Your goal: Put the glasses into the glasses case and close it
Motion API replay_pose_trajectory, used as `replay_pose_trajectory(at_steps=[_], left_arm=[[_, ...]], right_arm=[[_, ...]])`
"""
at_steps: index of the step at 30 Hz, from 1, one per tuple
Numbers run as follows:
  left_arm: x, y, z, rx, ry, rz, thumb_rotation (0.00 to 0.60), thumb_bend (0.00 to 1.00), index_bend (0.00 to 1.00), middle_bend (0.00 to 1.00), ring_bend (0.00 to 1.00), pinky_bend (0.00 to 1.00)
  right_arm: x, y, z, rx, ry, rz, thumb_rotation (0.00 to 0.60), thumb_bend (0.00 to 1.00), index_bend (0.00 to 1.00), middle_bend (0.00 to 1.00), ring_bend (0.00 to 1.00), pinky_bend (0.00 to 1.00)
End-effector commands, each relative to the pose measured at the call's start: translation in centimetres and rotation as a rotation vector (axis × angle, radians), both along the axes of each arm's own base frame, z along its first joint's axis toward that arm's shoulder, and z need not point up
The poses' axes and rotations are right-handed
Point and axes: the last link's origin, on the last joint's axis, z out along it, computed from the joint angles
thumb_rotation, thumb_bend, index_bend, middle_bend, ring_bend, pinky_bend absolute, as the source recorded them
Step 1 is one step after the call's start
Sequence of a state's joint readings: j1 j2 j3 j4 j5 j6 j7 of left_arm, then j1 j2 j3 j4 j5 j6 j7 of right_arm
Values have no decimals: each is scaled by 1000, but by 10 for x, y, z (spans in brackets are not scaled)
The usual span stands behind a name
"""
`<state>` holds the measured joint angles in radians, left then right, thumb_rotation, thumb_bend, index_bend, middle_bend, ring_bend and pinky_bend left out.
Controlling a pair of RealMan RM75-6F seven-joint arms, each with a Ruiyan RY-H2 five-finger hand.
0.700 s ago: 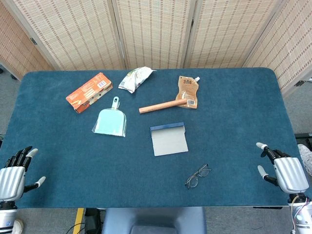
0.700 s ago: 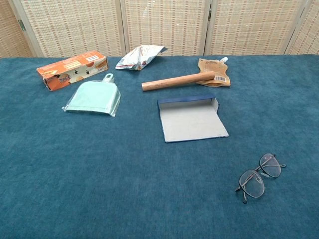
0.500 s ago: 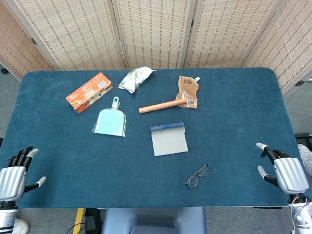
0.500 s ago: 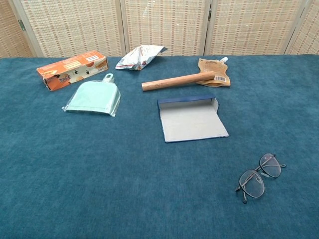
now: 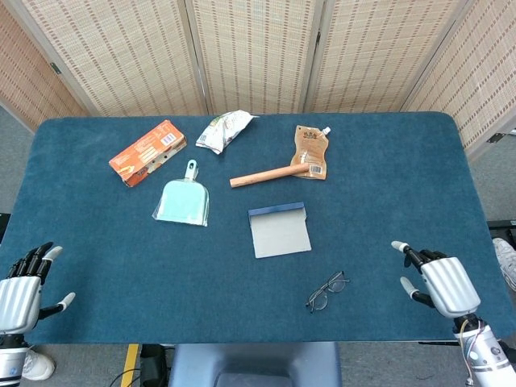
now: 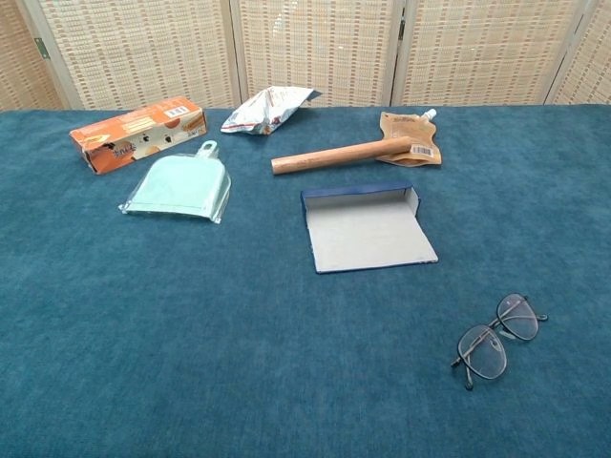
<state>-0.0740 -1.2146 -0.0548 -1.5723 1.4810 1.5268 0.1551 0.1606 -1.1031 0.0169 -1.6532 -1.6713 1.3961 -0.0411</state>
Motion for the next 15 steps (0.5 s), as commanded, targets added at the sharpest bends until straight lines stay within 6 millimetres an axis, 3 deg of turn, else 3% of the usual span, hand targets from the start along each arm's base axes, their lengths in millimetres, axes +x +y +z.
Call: replay_pose_trajectory(at_steps=[1, 3, 6, 9, 15], left_arm=[[0, -1, 0, 0, -3, 1, 600, 187, 193, 137, 147, 238], [0, -2, 0, 2, -4, 1, 600, 187, 193, 137, 147, 238], [-2, -3, 1, 5, -3, 6, 600, 187, 193, 137, 147, 238], [-3, -5, 2, 8, -4, 10, 600, 187, 193, 137, 147, 238], [-5, -7, 3, 12, -5, 15, 600, 187, 193, 137, 147, 238]], right_arm=[[15, -8, -18, 77, 30, 60, 600, 350, 227, 634, 683, 621], [22, -10, -27, 126, 54, 87, 600, 350, 251, 713, 761, 736], [30, -14, -42, 206, 91, 120, 600, 358, 291, 806, 856, 830], [34, -19, -56, 279, 120, 133, 600, 369, 319, 865, 914, 877], [41, -28, -77, 356, 157, 157, 600, 370, 325, 880, 928, 887]])
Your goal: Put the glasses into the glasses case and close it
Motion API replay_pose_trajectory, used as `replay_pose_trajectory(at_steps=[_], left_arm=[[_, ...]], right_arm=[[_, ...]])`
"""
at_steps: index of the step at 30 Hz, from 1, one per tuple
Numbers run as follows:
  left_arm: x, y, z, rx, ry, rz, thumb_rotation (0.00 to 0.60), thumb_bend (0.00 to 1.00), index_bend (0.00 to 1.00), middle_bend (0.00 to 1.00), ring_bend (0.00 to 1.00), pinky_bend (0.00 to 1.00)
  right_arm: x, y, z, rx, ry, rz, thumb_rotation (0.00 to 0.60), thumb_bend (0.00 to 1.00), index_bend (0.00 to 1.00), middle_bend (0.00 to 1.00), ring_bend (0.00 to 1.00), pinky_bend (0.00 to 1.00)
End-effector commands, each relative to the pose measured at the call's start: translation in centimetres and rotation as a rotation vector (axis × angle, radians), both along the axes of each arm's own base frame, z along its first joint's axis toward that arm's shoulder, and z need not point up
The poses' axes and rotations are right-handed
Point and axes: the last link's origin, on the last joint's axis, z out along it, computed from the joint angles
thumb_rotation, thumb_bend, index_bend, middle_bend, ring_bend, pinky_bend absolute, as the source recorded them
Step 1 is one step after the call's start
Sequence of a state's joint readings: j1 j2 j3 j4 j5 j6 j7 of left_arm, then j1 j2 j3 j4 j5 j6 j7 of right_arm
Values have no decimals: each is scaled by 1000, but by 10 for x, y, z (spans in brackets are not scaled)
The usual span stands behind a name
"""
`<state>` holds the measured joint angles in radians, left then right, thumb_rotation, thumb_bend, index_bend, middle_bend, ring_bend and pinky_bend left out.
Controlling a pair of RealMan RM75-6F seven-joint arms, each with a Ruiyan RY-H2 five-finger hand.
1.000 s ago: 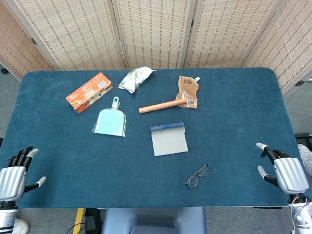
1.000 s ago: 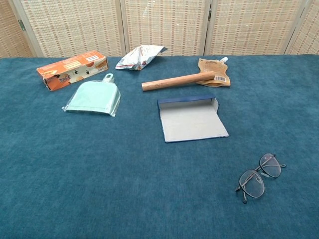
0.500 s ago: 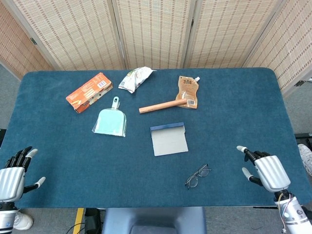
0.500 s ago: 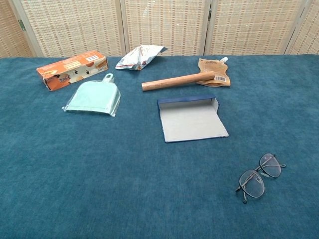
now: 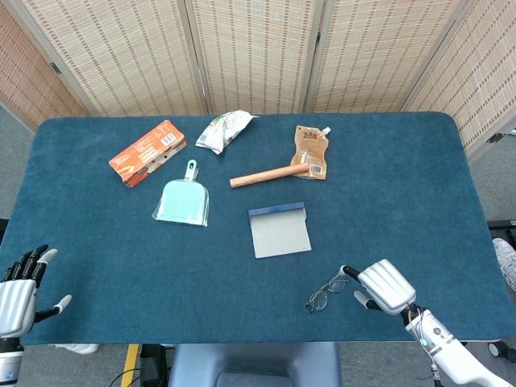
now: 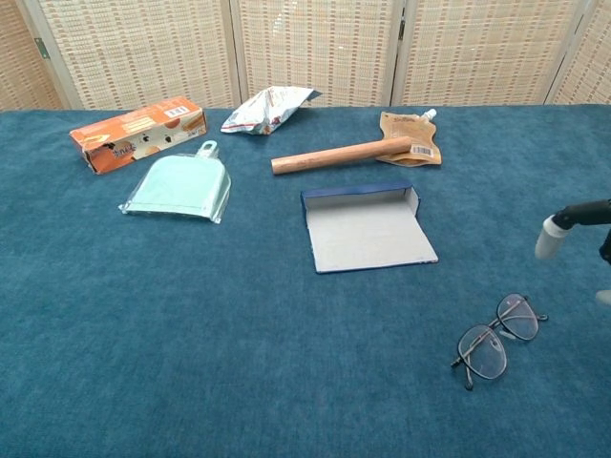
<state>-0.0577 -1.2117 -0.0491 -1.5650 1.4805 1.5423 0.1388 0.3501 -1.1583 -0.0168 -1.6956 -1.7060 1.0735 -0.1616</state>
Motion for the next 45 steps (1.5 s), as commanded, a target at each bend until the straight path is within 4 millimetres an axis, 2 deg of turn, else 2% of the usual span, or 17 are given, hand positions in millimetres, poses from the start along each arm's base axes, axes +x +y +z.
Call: replay_pose_trajectory(at_steps=[1, 8, 13, 30, 45], left_arm=[[-1, -1, 1, 3, 1, 6, 600, 187, 193, 137, 147, 238], [-5, -4, 0, 0, 0, 22, 600, 187, 193, 137, 147, 238], [-7, -6, 1, 6, 0, 34, 600, 187, 193, 137, 147, 238], [-11, -9, 2, 8, 3, 46, 600, 187, 193, 137, 147, 238], [-12, -9, 3, 10, 3, 47, 600, 187, 193, 137, 147, 238]], right_arm=[[8, -8, -20, 65, 32, 32, 600, 370, 324, 880, 928, 887], [15, -29, -50, 151, 91, 60, 600, 374, 325, 881, 928, 887], [20, -37, -63, 179, 123, 86, 600, 375, 329, 880, 928, 887], [19, -43, -74, 187, 147, 88, 600, 386, 424, 884, 931, 888], [20, -45, -74, 152, 142, 94, 600, 460, 611, 894, 946, 889]])
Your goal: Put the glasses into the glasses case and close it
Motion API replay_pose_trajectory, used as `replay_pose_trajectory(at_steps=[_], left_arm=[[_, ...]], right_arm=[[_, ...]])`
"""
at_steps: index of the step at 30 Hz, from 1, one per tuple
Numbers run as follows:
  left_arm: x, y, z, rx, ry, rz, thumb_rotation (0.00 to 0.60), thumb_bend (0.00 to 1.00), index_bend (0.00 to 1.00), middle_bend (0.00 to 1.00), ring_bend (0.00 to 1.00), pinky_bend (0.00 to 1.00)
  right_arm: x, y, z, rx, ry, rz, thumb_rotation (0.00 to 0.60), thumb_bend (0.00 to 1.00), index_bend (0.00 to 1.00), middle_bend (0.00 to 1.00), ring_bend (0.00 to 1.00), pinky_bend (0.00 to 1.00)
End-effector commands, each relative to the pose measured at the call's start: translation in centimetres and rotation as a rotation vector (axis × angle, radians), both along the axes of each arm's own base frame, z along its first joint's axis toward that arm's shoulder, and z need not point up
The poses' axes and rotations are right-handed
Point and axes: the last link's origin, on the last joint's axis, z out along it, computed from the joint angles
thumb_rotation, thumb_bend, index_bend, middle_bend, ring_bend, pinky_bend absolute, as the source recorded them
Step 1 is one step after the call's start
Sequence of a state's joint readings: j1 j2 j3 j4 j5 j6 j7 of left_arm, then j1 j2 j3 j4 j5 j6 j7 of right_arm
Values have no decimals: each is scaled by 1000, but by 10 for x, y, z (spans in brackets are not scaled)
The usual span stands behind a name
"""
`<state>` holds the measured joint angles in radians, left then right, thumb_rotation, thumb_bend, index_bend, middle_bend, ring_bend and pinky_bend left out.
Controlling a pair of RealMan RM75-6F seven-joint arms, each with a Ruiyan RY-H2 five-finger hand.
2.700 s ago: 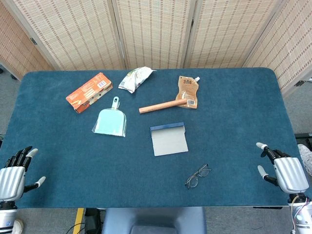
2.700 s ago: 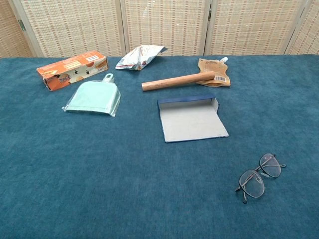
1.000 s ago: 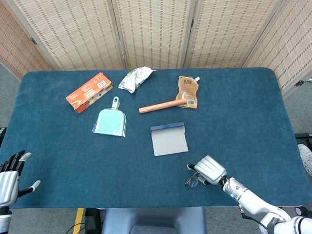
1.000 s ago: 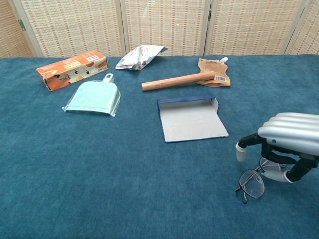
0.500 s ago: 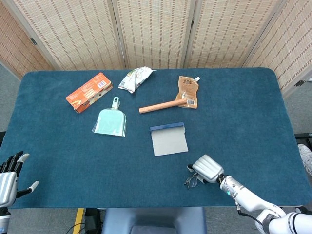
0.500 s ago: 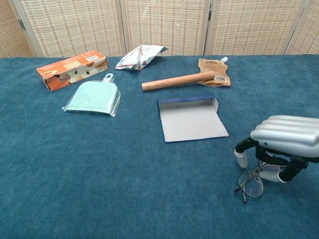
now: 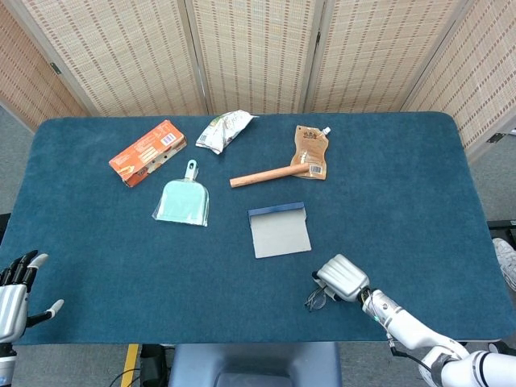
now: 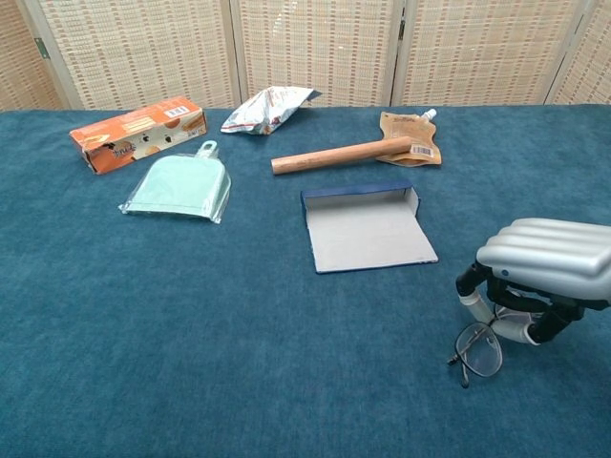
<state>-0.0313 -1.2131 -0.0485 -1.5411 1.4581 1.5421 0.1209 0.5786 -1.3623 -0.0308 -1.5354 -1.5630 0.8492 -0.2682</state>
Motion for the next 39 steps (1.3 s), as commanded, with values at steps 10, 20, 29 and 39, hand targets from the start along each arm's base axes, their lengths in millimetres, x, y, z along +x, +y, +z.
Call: replay_pose_trajectory(at_steps=[10, 20, 29, 39], left_arm=[[1, 1, 0, -3, 1, -4, 600, 187, 193, 137, 147, 238], [1, 1, -1, -2, -6, -10, 600, 187, 193, 137, 147, 238], [-5, -2, 2, 4, -3, 7, 600, 187, 193, 137, 147, 238], [-11, -1, 3, 2, -1, 21, 600, 187, 193, 137, 147, 238]], right_arm=[[12, -17, 10, -68, -59, -19, 600, 484, 637, 895, 950, 889], [52, -59, 0, -149, -163, -82, 600, 486, 643, 895, 952, 889], [81, -89, -29, -166, -155, -139, 600, 486, 643, 895, 952, 889], [97, -110, -55, -193, -146, -187, 600, 485, 629, 894, 952, 889]])
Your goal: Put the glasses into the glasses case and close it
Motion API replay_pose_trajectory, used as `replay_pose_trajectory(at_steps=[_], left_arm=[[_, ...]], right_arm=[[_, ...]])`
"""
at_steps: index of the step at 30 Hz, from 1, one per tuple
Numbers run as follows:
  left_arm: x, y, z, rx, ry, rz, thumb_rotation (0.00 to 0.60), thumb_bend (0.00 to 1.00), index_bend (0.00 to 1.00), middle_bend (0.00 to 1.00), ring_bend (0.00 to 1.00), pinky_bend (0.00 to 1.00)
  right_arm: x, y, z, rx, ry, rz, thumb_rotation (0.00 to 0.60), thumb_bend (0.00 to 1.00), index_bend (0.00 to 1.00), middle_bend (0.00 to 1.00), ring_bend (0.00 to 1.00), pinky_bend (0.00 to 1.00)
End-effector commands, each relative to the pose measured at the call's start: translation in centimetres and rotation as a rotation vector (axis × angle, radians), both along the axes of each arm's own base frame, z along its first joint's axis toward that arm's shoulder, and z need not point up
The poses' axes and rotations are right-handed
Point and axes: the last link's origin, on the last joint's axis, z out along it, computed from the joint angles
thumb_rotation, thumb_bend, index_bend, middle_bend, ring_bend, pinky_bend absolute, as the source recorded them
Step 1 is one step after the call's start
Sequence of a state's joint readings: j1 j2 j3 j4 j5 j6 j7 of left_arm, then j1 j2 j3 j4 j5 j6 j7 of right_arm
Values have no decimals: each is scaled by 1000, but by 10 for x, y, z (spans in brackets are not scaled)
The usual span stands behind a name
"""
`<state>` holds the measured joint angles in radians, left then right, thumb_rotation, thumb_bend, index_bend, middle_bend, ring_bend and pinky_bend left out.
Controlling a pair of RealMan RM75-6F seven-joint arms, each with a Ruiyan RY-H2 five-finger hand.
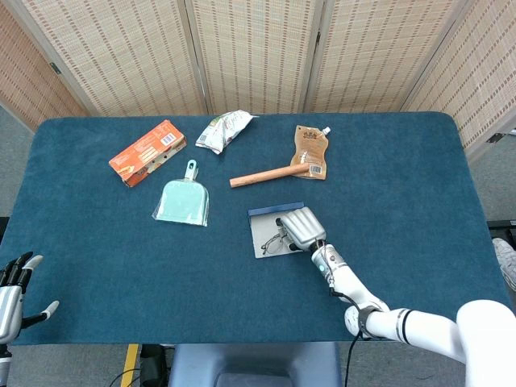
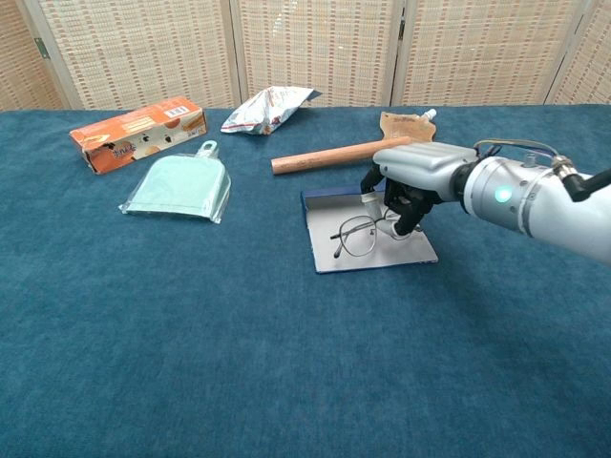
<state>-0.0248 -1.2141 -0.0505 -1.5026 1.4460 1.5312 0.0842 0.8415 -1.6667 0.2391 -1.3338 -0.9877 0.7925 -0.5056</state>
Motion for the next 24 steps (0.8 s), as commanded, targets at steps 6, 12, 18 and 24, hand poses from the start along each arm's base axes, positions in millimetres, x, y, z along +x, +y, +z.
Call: replay_pose_trajectory(at_steps=[6, 12, 18, 24], left_arm=[[-3, 1, -1, -3, -4, 5, 600, 187, 193, 137, 147, 238], [-2, 1, -1, -6, -5, 2, 600, 187, 193, 137, 147, 238], [-1, 1, -2, -10, -6, -1, 600, 187, 193, 137, 147, 238], [0, 0, -1, -10, -5, -2, 600, 187, 193, 137, 147, 238]], right_arm=[[6, -6, -5, -42, 9, -21, 600, 485, 202, 883, 952, 889], [7, -4, 2, -68, -2, -11, 600, 483, 0, 879, 952, 891], [10, 1, 0, -63, 29, 28, 600, 306, 0, 875, 952, 893], [21, 4, -12, -65, 51, 67, 600, 134, 0, 881, 955, 904]])
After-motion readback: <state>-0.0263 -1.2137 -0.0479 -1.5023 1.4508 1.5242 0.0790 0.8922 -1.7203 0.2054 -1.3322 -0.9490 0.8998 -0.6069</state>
